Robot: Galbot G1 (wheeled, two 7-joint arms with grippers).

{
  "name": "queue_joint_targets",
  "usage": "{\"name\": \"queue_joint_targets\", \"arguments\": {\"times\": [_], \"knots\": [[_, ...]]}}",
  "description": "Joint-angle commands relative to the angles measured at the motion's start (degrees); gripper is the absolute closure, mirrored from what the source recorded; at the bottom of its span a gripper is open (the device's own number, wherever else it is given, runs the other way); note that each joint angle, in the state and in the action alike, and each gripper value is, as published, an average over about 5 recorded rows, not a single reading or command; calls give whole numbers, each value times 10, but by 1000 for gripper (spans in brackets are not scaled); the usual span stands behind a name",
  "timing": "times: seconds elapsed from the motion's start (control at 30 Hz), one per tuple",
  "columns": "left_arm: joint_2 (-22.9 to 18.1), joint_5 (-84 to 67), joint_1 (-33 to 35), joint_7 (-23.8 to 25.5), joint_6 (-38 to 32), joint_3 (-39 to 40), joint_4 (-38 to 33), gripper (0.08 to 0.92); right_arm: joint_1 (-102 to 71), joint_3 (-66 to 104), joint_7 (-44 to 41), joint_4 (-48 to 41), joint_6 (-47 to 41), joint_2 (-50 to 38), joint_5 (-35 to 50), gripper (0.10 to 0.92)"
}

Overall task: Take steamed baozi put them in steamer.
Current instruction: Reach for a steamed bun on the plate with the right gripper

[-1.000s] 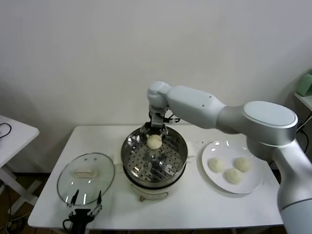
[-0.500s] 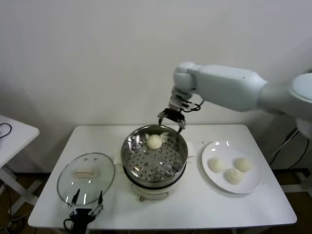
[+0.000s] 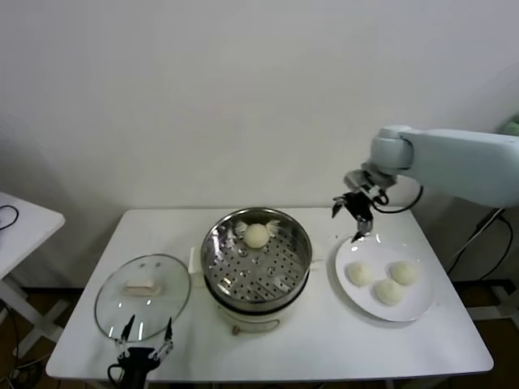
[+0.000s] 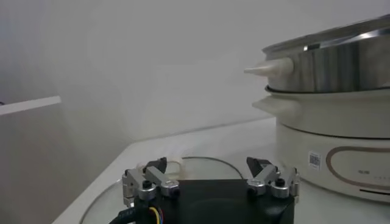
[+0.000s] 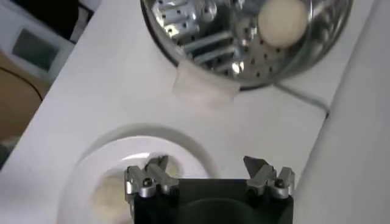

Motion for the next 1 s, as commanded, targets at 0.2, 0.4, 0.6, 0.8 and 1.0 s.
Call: {"name": "queue_joint_targets", "arguments": {"times": [0.2,0.4,0.6,0.8,1.0], "knots": [[4,3,2,0,0,-4,7,177,-157,70,24,-40,-69,-51,-65,203],[3,7,5,-1,-2,-6,10,177,-206,113,25,-70,-68,-35,-88,203],[2,10,4,-1,-3,-7,13,177,-233,138,27,-97,-64,-23,-108,203],[1,14,4,-1,-5,-7,17,177,-255,159,32,-119,-62,-15,-131,203],[1,16,3,-2,-7,-8,20,177,-276,180,43,-135,-63,-6,-141,203]]}}
